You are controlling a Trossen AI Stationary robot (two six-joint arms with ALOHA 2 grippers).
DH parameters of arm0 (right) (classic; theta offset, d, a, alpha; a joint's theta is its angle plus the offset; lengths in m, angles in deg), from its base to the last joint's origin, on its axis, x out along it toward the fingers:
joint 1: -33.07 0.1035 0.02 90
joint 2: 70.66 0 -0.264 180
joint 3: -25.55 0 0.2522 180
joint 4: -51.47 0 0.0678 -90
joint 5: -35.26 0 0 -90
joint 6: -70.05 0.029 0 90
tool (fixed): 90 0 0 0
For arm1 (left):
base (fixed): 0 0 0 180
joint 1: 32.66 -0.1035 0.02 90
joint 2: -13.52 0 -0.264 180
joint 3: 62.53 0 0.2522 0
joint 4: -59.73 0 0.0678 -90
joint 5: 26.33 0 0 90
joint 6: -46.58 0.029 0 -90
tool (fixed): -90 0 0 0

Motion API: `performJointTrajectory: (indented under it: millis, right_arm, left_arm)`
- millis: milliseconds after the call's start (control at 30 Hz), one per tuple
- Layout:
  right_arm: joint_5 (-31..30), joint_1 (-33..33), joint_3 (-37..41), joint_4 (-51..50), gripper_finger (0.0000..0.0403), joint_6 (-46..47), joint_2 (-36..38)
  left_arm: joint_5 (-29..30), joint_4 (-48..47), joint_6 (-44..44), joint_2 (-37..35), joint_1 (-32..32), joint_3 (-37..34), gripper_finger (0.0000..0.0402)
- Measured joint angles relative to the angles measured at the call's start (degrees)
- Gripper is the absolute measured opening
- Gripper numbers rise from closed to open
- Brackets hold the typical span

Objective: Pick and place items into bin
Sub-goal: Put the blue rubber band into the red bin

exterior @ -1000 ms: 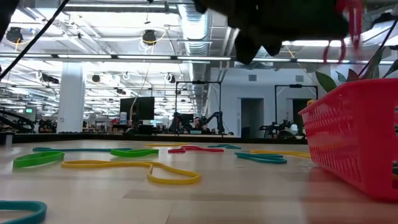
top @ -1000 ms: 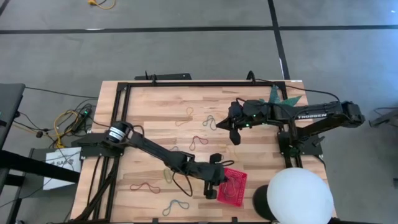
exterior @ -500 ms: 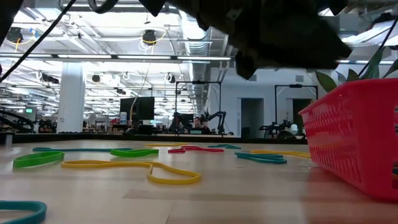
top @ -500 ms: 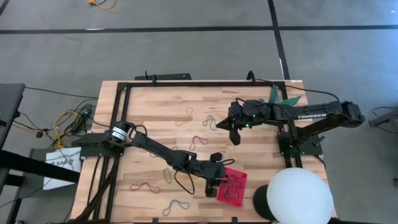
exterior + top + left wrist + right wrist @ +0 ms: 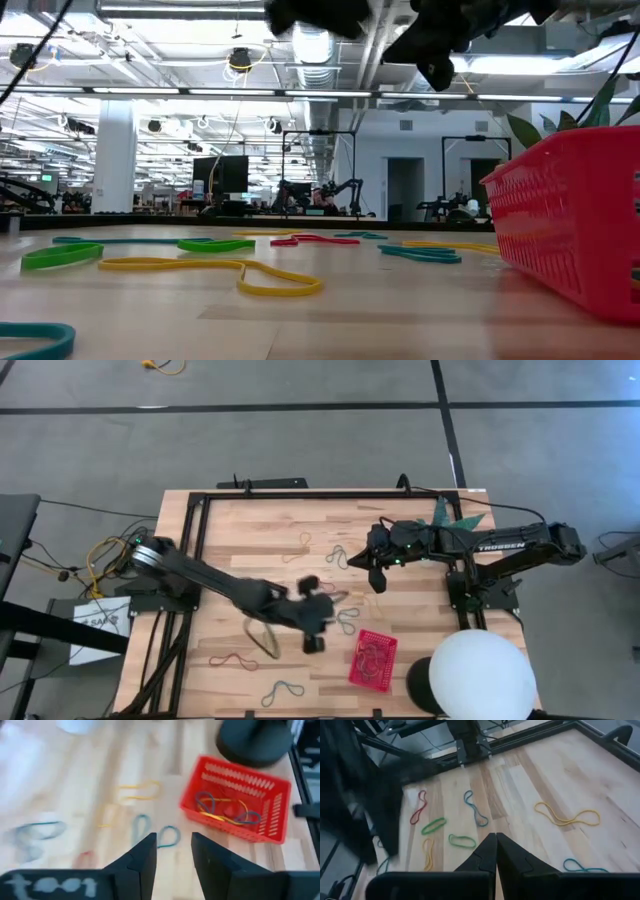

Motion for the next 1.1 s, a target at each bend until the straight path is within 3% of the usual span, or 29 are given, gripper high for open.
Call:
performJointTrajectory:
  millis: [267,467,600,800,1000,1100]
  right_arm:
    - [0.0,0.1,0.0,4.0,0.0001,-0.7,-2.1]
    - [-2.5,-0.2,-0.1,8.9,0.0001,-0.9,-9.0]
    - [-6.2,-2.4,-1.2,10.7,0.0001,-6.5,-15.5]
    - [-6.7,-6.4,-6.2,-0.1,0.0001,-8.9,-24.6]
    - [-18.2,-8.1,-11.6,-8.4,0.0001,-10.7,-32.6]
    - [-18.3,-8.9,-14.8,-14.0,0.0009,-11.0,-36.1]
  left_arm:
    - [17.1,-20.5,-7.8,-18.3,0.5,0.0,0.0112]
    - [25.0,-31.2,-14.9,-23.2,0.5,0.0,0.0111]
    - [26.0,-32.8,-15.1,-22.8,0.5,0.0,0.0111]
    - [26.6,-35.3,-15.7,-22.6,0.5,0.0,0.0111]
    - [28.8,-40.1,-18.5,-22.6,0.5,0.0,0.0111]
    - [29.1,-41.6,-20.0,-22.6,0.5,0.0,0.0111]
